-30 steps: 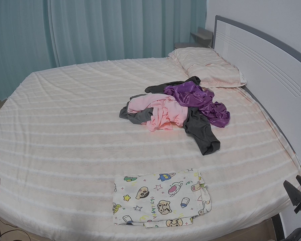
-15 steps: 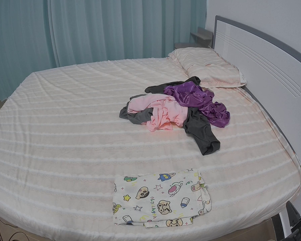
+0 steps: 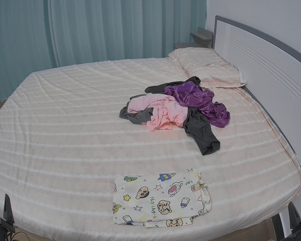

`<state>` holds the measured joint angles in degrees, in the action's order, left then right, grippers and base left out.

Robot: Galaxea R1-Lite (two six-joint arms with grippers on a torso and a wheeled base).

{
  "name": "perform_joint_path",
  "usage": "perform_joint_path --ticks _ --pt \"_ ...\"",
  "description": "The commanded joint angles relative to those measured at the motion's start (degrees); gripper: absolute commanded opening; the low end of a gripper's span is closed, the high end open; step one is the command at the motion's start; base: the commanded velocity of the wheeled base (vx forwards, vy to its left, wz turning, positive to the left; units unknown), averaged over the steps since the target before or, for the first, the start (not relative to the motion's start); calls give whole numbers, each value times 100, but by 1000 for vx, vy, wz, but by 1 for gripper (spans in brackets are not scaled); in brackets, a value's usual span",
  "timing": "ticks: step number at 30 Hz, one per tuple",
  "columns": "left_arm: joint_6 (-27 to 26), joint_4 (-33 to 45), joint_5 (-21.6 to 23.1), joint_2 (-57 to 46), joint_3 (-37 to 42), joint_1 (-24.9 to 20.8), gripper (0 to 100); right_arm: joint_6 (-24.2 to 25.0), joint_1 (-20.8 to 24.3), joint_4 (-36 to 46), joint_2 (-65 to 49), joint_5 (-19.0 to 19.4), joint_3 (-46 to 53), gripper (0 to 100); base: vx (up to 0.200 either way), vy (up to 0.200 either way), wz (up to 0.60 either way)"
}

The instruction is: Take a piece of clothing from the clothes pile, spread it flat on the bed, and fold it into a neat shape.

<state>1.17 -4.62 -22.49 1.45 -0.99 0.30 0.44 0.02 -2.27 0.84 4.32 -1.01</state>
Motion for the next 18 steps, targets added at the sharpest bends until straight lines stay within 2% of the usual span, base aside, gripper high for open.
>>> perform_joint_path --ticks 1,2,10,14,16,17,18 --pt "59 -13 755 -145 99 -30 100 -501 -2 -37 -67 61 84 100 0 0 0" --pt "103 -4 1168 -145 99 -30 100 -685 -2 -37 -67 87 84 100 0 0 0" --pt "322 40 2258 -145 99 -39 100 -738 6 -37 -75 175 84 100 0 0 0" --pt "384 40 2161 -145 99 -39 100 -738 15 -55 -75 192 92 100 0 0 0" --pt "393 49 1775 -145 99 -39 100 -703 15 -81 -75 254 101 100 0 0 0" --pt "393 49 1775 -145 99 -39 100 -703 15 -81 -75 254 101 100 0 0 0" --pt "270 181 1467 -145 99 -39 100 -501 6 -81 -75 298 101 100 0 0 0"
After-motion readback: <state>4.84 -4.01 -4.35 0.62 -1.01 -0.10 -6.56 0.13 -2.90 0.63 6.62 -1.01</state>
